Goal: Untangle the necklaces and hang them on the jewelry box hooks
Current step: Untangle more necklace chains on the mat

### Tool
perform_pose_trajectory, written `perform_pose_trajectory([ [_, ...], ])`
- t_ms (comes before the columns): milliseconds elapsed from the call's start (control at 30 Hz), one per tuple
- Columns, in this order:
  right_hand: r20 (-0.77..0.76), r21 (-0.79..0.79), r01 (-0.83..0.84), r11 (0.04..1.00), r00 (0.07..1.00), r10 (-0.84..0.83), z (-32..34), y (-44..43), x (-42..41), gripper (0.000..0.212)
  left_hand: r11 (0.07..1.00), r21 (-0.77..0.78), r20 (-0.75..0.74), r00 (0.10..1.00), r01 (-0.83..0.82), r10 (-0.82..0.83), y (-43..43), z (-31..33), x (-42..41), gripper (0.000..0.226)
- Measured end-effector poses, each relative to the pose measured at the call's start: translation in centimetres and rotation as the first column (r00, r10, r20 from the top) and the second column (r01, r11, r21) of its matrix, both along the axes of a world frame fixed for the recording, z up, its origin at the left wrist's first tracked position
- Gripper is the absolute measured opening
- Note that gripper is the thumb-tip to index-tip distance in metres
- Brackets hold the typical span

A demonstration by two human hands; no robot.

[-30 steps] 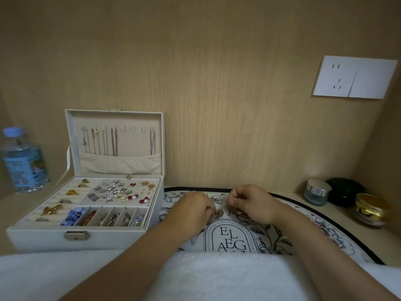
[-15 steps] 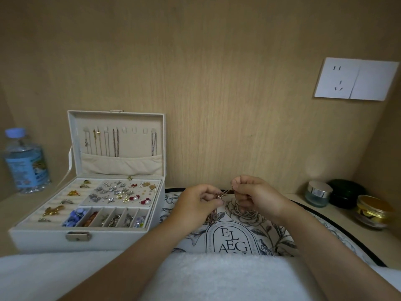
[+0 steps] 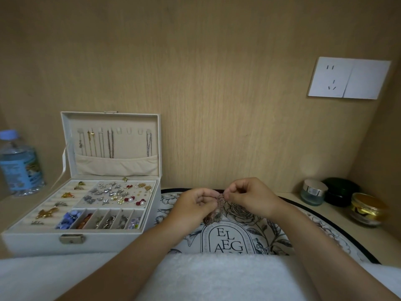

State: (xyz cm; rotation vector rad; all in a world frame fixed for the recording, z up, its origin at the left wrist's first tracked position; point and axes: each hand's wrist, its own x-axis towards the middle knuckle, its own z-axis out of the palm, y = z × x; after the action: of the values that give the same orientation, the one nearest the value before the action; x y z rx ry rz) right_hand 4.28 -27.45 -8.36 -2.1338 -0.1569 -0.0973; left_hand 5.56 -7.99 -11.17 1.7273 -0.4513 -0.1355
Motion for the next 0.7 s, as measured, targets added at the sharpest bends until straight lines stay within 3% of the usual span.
perform_pose_trajectory([
  [467,0.086,-0.048,0.027,0.998,0.996,-0.023,0.11,0.82,-0.44,0.013,0.993,-0.116,-0.078,0.997,-0.023,0.014,0.07,0.12,0.33,0.012],
  [600,0.068,0.087,-0.024,0.996,0.998,0.018,0.02,0.59,-0.27,0.011,0.994,-0.109,-0.024,1.000,0.002,-0.005,-0.08,0.34,0.13,0.013],
  [700,0.045,0.100,0.010,0.995,0.999,-0.014,-0.27,0.28,-0.08,0.011,0.997,-0.068,0.046,0.999,-0.022,0.025,-0.19,0.61,-0.04,0.015],
])
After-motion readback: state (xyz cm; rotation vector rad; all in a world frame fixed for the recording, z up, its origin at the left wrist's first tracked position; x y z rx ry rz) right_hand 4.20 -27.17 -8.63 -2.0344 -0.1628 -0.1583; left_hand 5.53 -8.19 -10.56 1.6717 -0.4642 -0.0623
